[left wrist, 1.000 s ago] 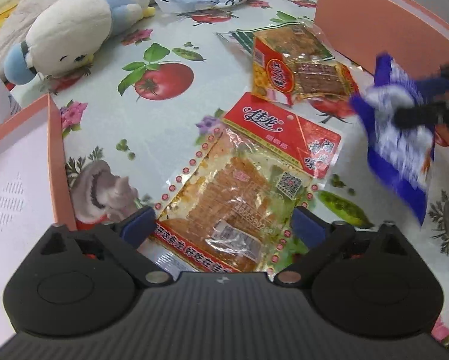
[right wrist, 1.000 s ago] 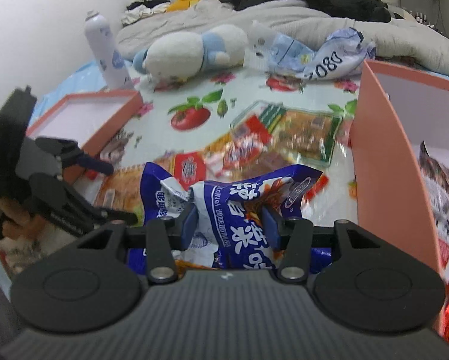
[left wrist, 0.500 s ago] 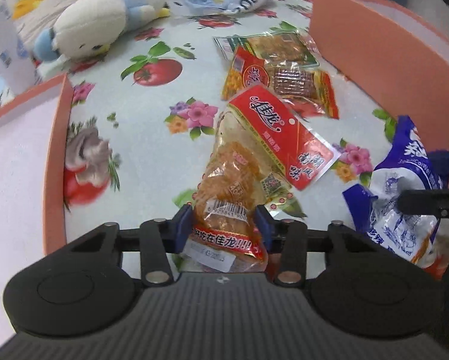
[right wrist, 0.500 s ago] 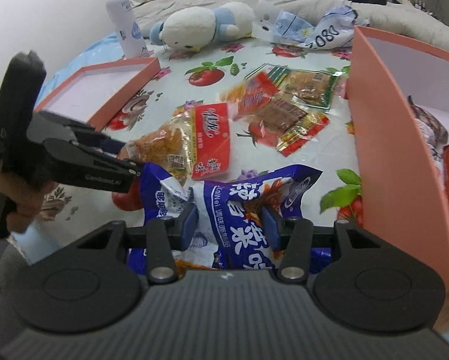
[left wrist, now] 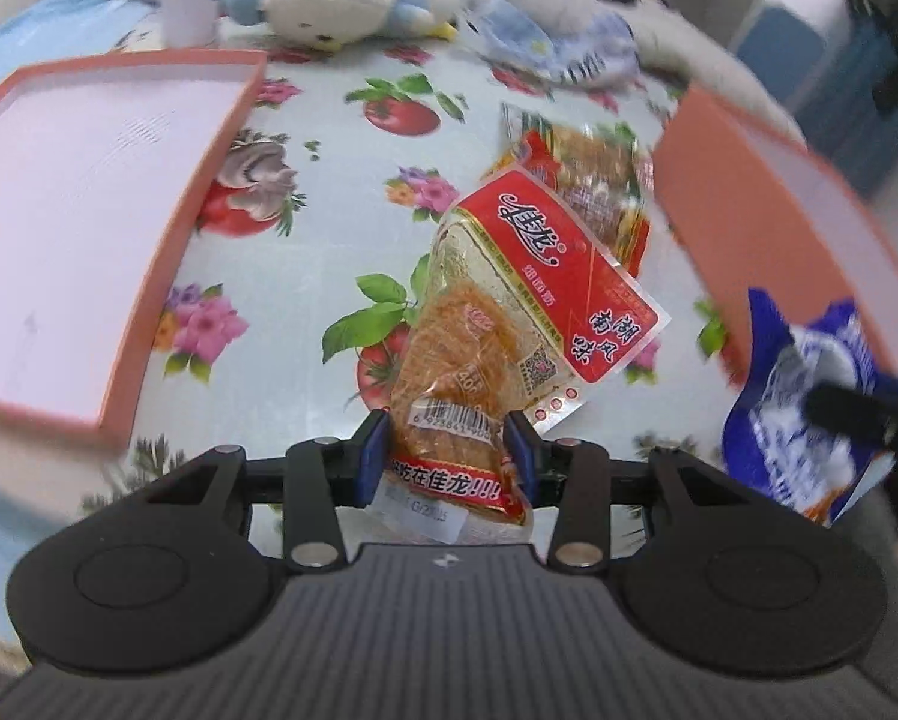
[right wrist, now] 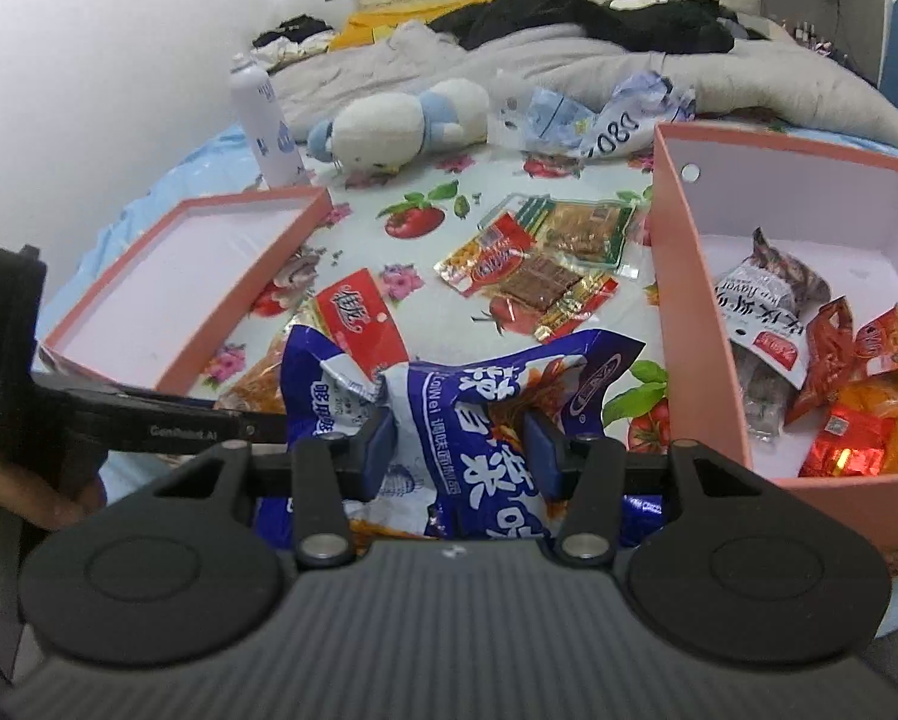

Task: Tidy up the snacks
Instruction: 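Carry both held packets over the open box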

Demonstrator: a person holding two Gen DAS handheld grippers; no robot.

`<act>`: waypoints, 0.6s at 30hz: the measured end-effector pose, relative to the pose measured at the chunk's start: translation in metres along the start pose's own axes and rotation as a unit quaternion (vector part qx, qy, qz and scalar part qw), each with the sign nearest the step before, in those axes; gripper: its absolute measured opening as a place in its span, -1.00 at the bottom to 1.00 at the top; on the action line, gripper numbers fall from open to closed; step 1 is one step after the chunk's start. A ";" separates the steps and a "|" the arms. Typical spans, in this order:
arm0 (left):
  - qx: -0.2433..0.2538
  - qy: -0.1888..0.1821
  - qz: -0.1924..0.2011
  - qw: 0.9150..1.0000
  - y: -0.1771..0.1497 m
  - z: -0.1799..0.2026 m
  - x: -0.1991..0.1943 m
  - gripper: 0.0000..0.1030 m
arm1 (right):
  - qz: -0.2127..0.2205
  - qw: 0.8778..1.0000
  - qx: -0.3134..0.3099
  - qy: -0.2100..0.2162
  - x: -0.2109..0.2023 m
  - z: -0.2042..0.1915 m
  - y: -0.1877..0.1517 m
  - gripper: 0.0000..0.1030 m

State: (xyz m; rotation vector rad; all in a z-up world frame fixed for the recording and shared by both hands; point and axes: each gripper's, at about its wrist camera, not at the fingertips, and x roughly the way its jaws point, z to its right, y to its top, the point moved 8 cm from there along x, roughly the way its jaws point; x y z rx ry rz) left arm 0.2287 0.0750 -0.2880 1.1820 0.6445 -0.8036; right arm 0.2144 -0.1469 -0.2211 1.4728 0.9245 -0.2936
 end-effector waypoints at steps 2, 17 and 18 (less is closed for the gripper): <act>-0.021 -0.004 0.009 1.000 0.000 0.004 -0.013 -0.09 | 0.009 1.000 0.007 -0.001 -0.011 -0.002 0.002 -0.04; -0.050 -0.023 0.064 0.996 -0.001 0.055 -0.096 -0.09 | 0.063 0.996 0.037 -0.042 -0.087 0.019 0.005 -0.04; -0.047 -0.024 0.066 0.996 -0.002 0.059 -0.098 -0.09 | 0.066 0.996 0.042 -0.045 -0.091 0.022 0.004 -0.04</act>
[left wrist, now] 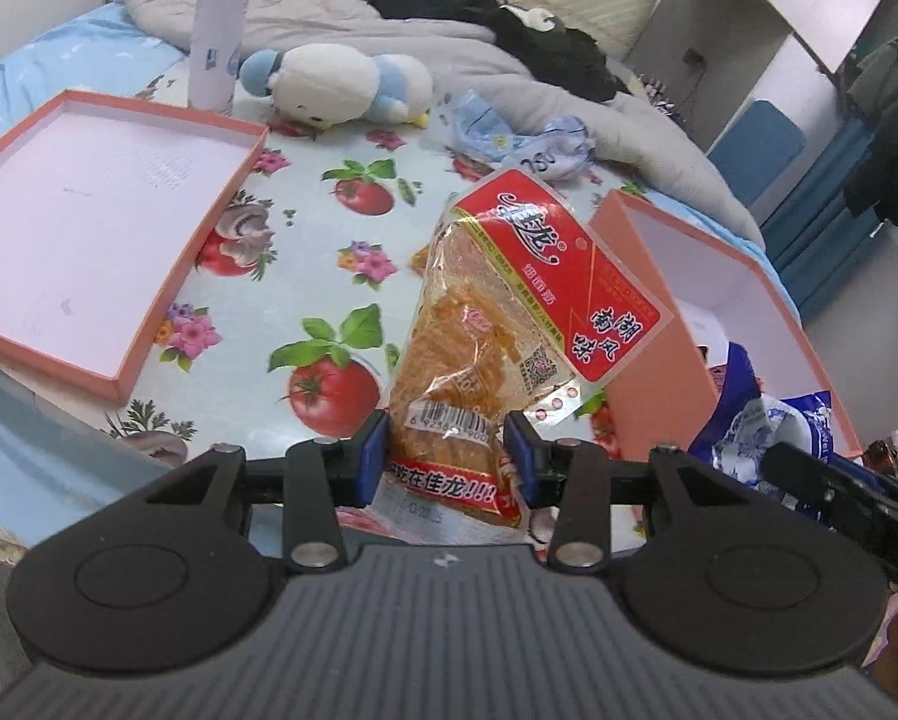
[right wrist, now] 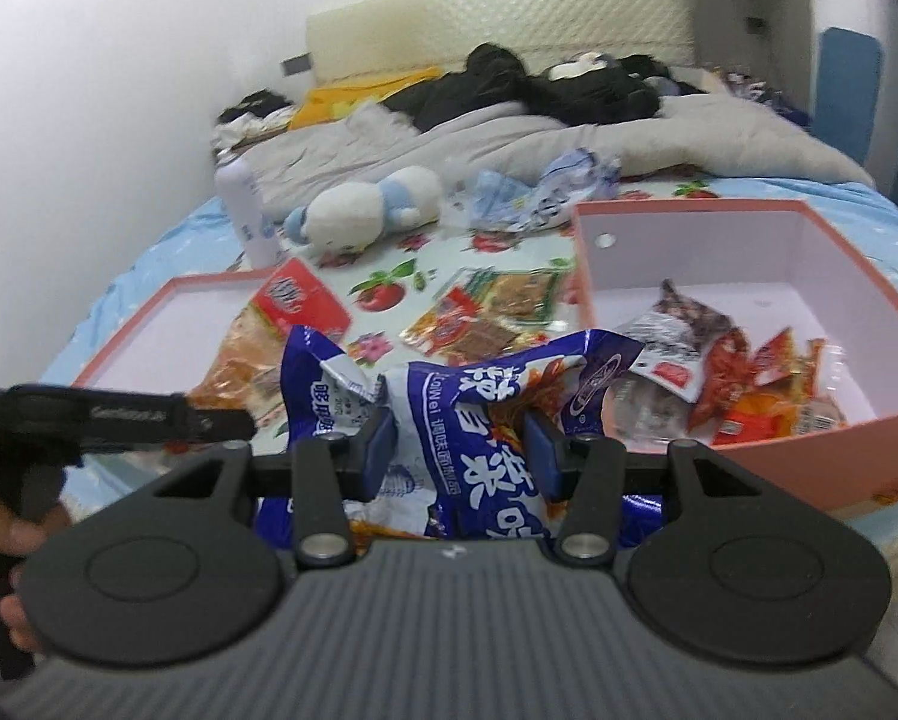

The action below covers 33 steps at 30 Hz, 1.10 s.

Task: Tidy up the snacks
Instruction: 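Carry both held packets over the open box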

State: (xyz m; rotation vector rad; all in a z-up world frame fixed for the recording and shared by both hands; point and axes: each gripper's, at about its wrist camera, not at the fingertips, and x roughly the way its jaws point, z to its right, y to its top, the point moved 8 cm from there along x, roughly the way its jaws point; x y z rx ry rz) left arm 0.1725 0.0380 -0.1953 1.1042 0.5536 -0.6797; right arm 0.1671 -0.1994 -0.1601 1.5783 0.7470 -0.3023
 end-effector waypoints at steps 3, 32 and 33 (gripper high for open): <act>-0.001 -0.011 0.007 1.000 -0.003 0.016 -0.007 -0.09 | 0.005 1.000 0.005 -0.011 -0.011 0.013 -0.002 -0.04; 0.085 -0.125 -0.025 0.988 0.011 0.195 0.052 -0.08 | 0.053 0.991 0.063 -0.107 -0.033 0.139 0.011 -0.04; 0.090 -0.128 -0.027 0.987 0.015 0.201 0.060 -0.08 | 0.050 0.991 0.057 -0.106 -0.027 0.144 0.015 -0.04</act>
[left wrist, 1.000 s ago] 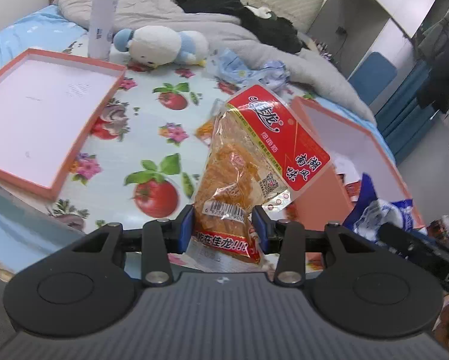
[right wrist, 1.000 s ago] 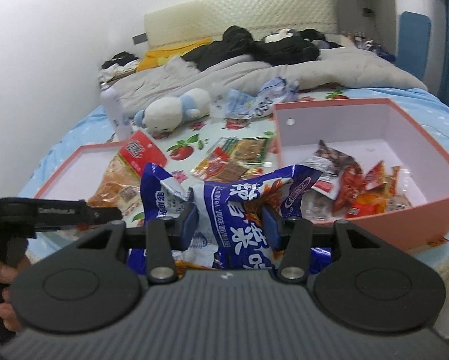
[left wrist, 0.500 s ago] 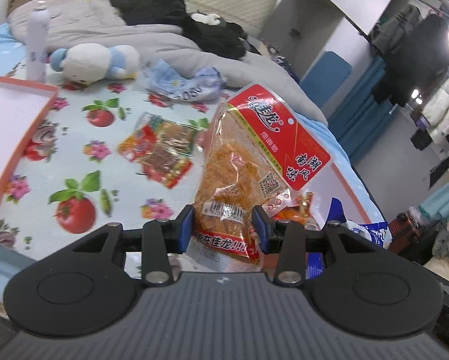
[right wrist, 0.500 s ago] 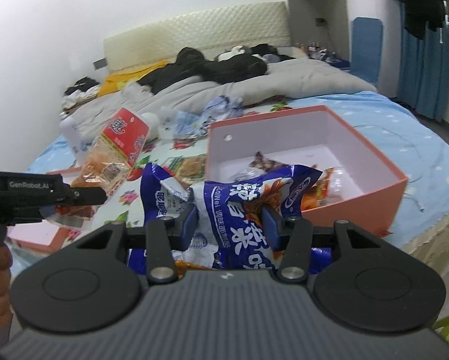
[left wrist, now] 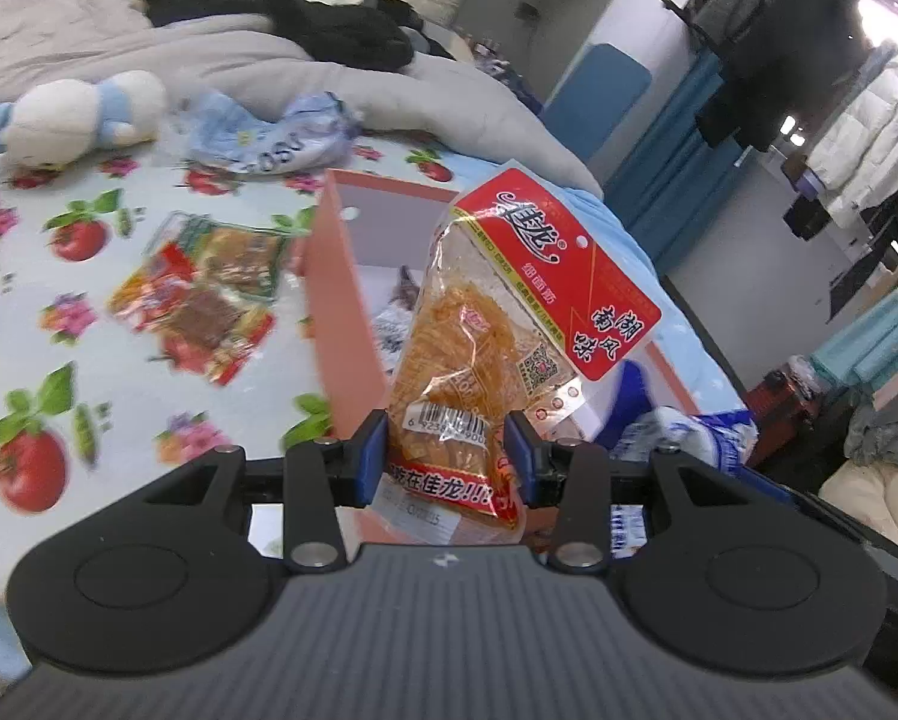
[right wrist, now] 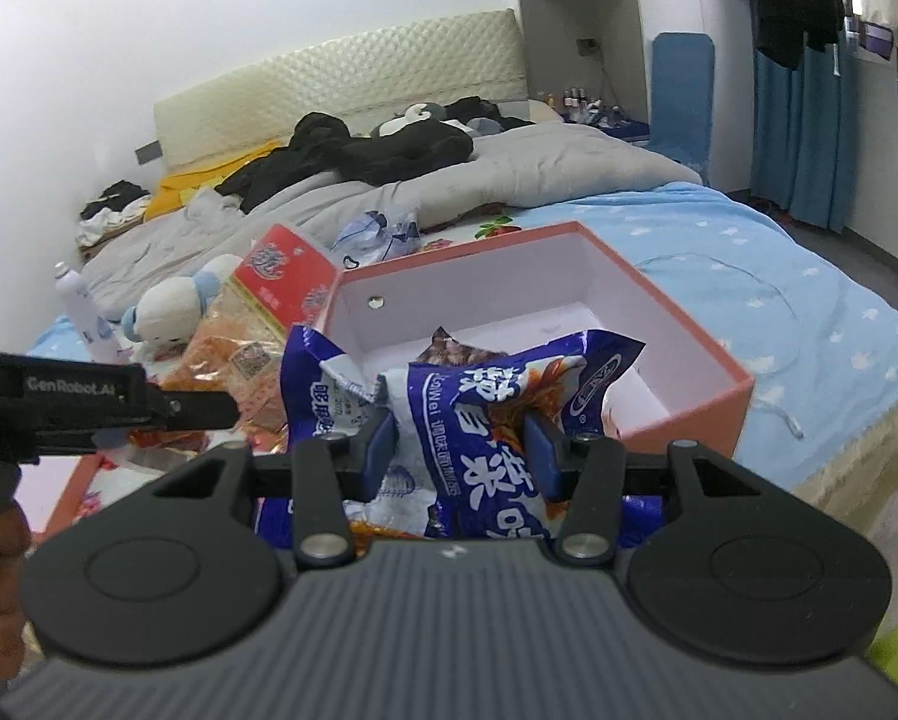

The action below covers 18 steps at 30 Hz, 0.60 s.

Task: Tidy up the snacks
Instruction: 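Carry both held packets over the open box, then open both tools to drop the orange and blue-white packets into the box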

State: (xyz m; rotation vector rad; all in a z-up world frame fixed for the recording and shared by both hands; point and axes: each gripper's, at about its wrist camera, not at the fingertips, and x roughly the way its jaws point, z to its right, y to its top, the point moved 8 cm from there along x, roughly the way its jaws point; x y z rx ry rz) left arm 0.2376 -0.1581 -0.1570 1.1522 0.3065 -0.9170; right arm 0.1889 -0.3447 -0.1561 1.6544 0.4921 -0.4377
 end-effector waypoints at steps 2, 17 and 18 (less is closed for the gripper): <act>0.018 0.003 -0.011 1.000 0.010 0.007 0.019 -0.08 | -0.006 1.000 -0.015 -0.002 0.014 0.005 0.008 -0.04; 0.044 0.016 -0.076 0.996 0.085 0.034 0.111 -0.06 | -0.095 0.995 0.012 -0.012 0.107 0.062 0.039 -0.04; 0.042 0.021 -0.082 0.995 0.086 0.031 0.115 -0.06 | -0.103 0.995 0.010 -0.013 0.112 0.064 0.039 -0.04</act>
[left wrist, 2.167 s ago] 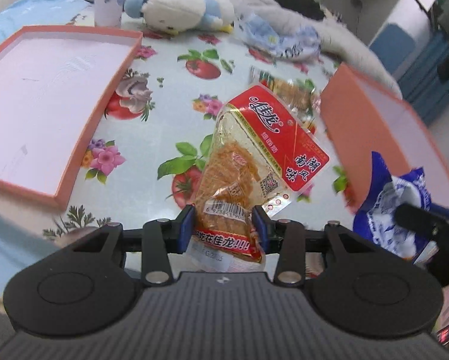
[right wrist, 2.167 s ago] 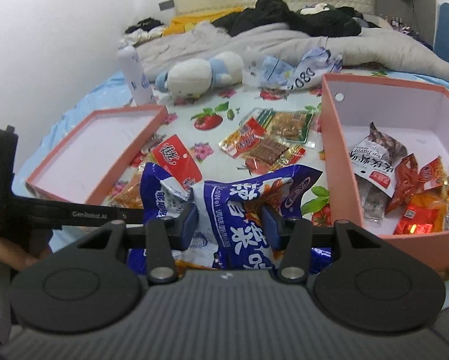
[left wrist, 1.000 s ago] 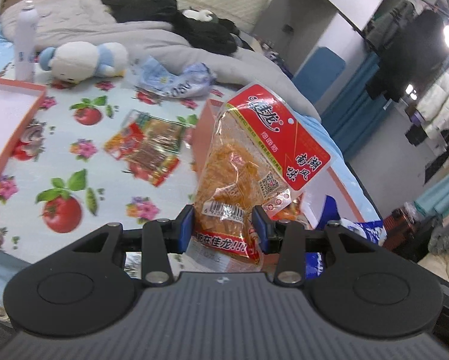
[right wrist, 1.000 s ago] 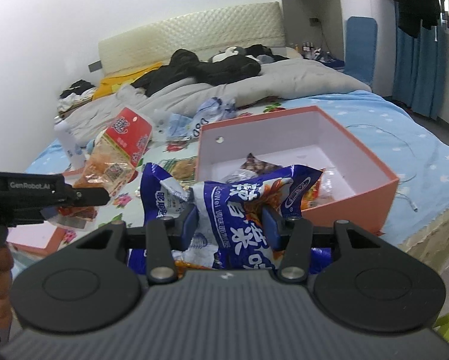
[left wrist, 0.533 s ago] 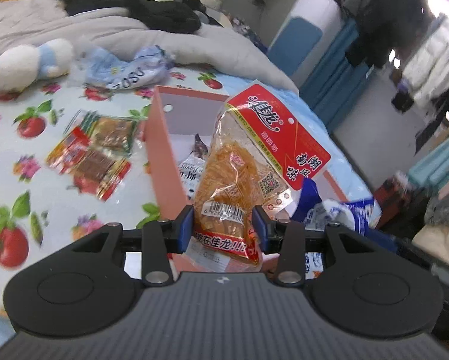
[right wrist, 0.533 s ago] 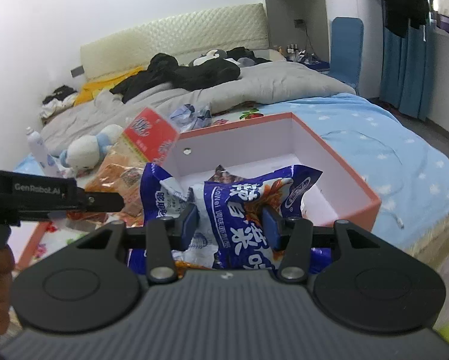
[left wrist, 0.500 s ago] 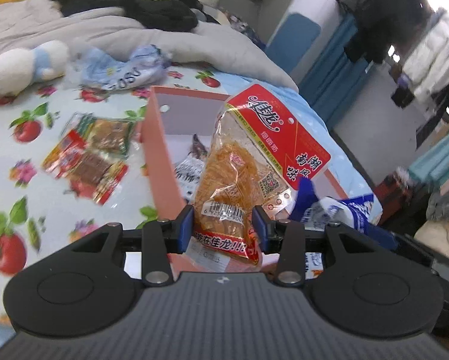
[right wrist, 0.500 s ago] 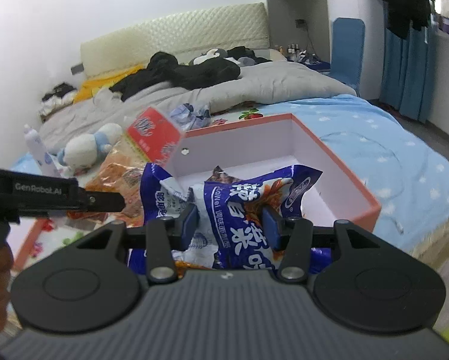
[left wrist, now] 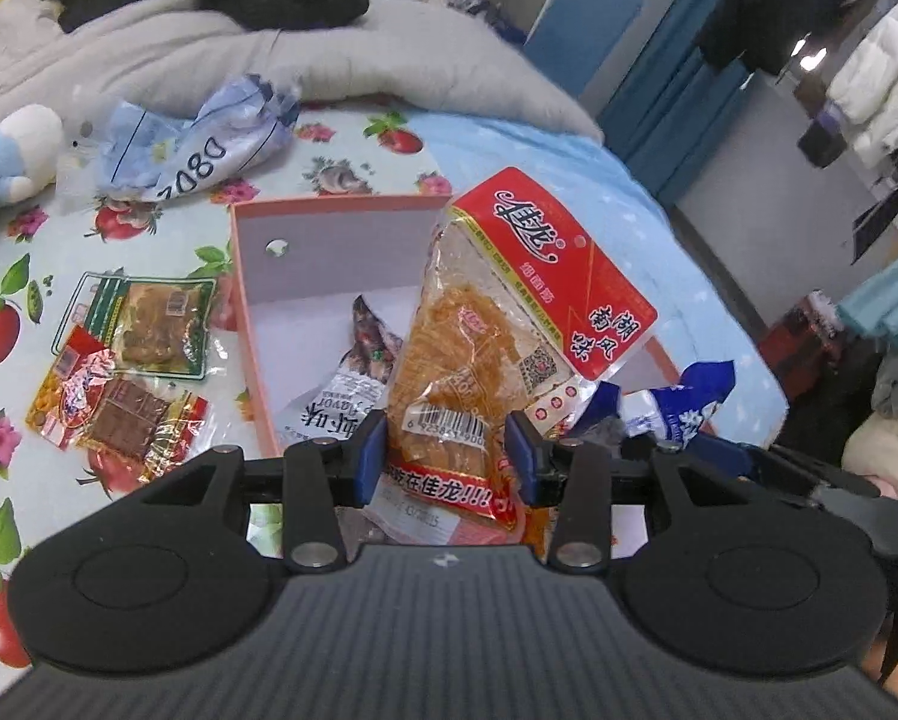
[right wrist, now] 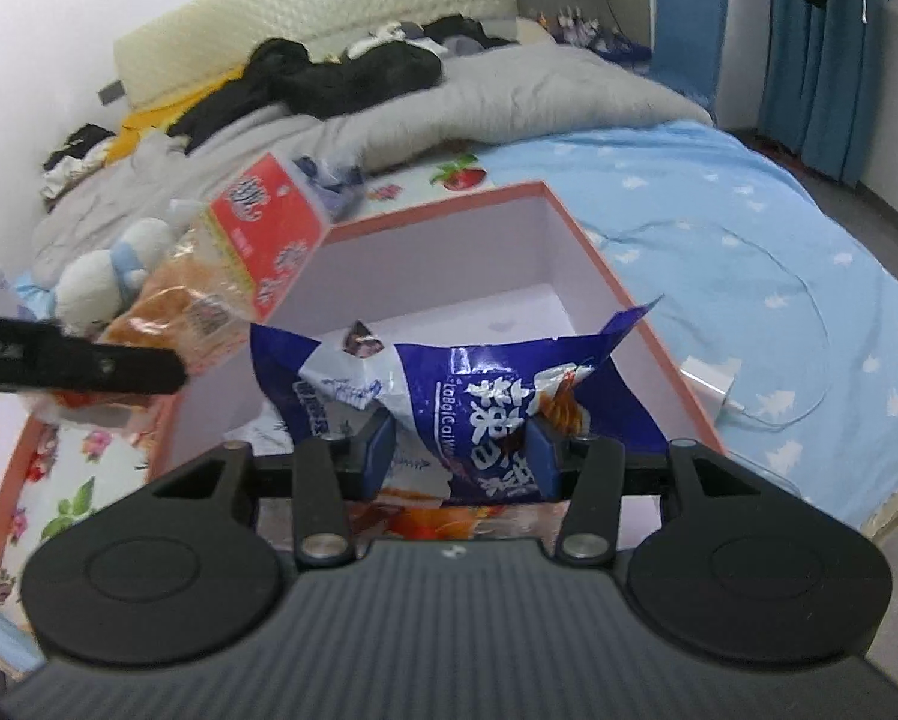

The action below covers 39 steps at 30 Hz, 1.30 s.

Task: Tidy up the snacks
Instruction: 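Open both tools to drop the orange and blue-white packets into the box, then lift both tools away from the box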

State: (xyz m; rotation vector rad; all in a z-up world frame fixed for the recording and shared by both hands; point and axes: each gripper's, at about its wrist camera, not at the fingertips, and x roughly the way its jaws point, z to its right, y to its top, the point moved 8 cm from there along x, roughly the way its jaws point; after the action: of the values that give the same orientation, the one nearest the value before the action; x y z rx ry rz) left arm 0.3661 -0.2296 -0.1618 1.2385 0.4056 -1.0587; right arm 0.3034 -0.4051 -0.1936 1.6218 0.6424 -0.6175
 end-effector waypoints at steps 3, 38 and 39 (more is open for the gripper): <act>0.014 -0.005 -0.016 1.000 0.001 0.002 0.007 0.10 | -0.009 1.000 -0.007 -0.009 0.005 0.003 0.000 -0.05; 0.022 0.011 0.125 0.992 -0.084 -0.034 -0.135 0.48 | 0.101 0.994 0.026 0.024 -0.103 -0.039 -0.034 0.52; 0.021 0.010 0.127 0.992 -0.087 -0.035 -0.140 0.48 | 0.105 0.994 0.022 0.025 -0.107 -0.043 -0.037 0.52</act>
State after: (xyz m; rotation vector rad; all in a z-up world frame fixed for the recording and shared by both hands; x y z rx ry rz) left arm 0.2350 -0.1339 -0.1169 1.3012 0.2342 -0.8411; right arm 0.2036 -0.3650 -0.1376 1.7242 0.4896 -0.4407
